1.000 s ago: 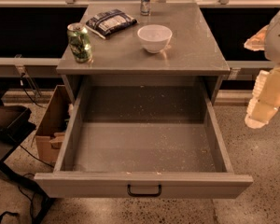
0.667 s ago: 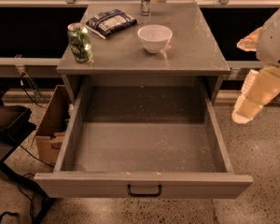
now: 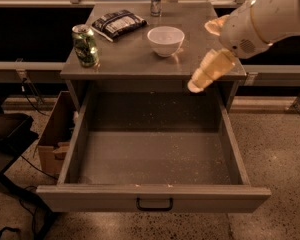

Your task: Place green can into top drawer

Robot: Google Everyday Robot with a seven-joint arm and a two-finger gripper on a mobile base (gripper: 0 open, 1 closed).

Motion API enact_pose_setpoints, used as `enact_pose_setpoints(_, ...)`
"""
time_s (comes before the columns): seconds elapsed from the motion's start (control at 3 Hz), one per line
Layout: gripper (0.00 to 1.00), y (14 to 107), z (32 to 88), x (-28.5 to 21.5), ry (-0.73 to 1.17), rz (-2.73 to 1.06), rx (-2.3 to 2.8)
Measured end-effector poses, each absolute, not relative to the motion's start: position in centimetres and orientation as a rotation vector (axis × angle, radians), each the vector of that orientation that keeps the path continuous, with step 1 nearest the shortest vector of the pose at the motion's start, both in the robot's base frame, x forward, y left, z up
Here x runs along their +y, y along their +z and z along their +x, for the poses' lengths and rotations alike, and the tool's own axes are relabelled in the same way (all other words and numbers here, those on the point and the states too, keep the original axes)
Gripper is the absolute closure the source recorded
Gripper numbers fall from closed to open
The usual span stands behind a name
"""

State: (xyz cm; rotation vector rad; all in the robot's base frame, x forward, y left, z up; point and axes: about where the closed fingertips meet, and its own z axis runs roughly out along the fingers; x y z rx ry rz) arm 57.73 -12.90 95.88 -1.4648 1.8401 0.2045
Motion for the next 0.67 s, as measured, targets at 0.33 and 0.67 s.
enact_pose_setpoints(0.33, 0.0, 96.9, 65.2, -7.5, 0.33, -1.335, 1.646)
enact_pose_setpoints(0.67, 0.0, 97.8, 70.0, -2.3, 0.456, -1.236, 1.497)
